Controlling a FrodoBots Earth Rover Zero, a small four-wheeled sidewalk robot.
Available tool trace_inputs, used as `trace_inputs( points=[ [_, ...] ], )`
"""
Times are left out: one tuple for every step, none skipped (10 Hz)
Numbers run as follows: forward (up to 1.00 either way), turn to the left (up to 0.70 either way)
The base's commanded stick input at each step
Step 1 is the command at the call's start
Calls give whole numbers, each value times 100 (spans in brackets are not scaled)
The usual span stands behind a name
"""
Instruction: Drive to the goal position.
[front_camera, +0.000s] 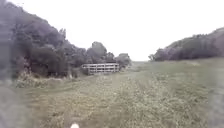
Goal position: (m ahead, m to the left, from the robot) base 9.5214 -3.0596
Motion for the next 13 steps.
trace_inputs(
  points=[
    [70,-35],
    [70,-35],
    [70,-35],
    [70,-35],
    [70,-32],
    [70,-16],
    [70,0],
    [70,0],
    [70,0],
    [70,0],
    [70,0],
    [70,0],
    [70,0]
  ],
)
